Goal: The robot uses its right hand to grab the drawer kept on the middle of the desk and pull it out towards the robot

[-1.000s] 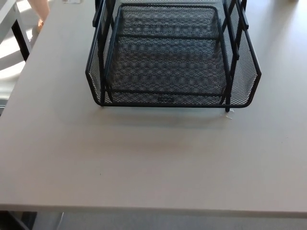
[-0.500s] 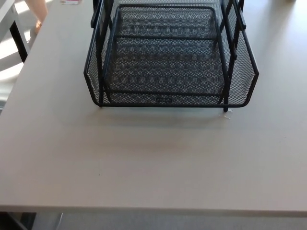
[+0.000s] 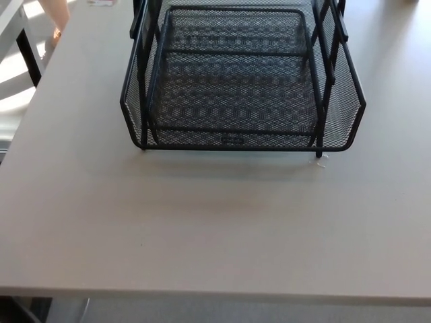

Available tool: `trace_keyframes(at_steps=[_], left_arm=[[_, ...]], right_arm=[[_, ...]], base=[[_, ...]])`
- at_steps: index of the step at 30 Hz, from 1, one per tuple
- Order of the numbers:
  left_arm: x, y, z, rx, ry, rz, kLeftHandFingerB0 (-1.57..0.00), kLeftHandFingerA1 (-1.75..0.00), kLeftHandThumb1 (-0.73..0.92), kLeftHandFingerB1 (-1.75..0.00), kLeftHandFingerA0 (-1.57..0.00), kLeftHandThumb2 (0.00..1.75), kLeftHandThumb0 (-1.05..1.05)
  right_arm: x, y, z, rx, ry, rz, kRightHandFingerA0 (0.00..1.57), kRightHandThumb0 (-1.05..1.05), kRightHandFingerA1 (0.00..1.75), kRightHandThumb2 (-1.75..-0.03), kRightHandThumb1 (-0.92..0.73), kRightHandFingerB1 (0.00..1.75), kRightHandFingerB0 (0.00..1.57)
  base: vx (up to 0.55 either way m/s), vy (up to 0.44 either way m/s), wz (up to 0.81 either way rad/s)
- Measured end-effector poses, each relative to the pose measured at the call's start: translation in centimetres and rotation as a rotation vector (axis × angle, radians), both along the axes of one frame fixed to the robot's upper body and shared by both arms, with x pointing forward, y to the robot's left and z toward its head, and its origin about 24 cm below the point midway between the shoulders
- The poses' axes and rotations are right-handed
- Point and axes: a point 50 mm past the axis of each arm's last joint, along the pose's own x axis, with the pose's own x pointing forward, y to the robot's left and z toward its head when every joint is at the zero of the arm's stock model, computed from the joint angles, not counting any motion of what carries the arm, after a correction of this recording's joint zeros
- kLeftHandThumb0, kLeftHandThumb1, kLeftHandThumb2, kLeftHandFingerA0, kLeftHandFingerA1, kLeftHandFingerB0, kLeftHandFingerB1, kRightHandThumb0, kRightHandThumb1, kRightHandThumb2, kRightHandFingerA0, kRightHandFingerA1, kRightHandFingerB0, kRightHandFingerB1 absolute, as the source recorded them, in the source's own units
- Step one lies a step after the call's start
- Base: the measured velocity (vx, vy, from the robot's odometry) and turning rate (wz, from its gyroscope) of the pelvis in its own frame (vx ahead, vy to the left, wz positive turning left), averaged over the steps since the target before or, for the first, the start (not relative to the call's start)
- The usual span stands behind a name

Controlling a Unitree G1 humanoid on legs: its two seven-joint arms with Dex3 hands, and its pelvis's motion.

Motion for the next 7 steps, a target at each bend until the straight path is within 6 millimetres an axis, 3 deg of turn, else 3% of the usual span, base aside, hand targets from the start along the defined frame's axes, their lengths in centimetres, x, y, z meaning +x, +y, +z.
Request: trace_keyframes(at_steps=[2, 7], left_arm=[[-0.04, 0.07, -0.07, 0.0, 0.004, 0.004, -0.61, -0.7, 0.7, -0.51, -0.6, 0.6, -0.29], [-0.09, 0.01, -0.18, -0.004, 0.013, 0.003, -0.59, -0.76, 0.7, -0.53, -0.56, 0.6, -0.3]], right_arm=[[0.17, 0.19, -0.21, 0.017, 0.033, 0.022, 0.48, -0.67, 0.45, -0.62, -0.69, 0.36, 0.37], [0.31, 0.2, -0.45, 0.044, 0.113, 0.063, 0.48, -0.67, 0.45, -0.62, -0.69, 0.36, 0.37]], base=[[0.0, 0.0, 0.0], [0.0, 0.0, 0.0]])
